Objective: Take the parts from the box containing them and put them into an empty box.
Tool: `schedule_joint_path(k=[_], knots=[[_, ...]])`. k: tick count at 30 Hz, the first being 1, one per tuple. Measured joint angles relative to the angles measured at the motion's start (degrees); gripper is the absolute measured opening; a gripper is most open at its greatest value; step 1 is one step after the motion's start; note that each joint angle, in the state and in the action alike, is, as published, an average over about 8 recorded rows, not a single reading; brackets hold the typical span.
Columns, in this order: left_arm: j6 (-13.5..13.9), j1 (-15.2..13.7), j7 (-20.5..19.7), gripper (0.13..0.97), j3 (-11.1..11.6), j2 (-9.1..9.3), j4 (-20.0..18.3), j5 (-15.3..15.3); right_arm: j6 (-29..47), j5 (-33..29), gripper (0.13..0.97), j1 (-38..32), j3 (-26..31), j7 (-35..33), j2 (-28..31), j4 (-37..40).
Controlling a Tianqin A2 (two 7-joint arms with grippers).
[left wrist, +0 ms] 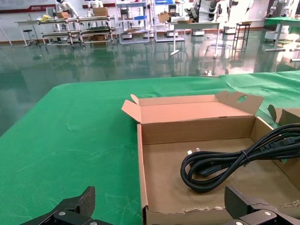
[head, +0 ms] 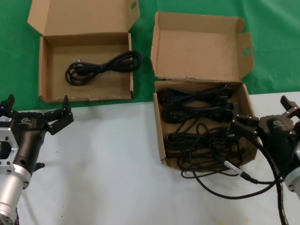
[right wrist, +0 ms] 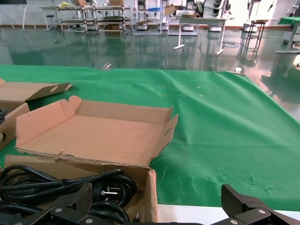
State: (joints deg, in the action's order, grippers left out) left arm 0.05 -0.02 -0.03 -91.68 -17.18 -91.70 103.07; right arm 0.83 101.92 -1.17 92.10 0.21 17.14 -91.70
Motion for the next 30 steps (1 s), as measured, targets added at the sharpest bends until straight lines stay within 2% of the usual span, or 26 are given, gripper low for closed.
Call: schedule_joint_path(k=[30], knots=[[0.0,0.0,0.0,0.966,0.0,0.00,0.0,0.0,0.0,0.0,0.966,0.0,0.0,0.0,0.0,0.0]])
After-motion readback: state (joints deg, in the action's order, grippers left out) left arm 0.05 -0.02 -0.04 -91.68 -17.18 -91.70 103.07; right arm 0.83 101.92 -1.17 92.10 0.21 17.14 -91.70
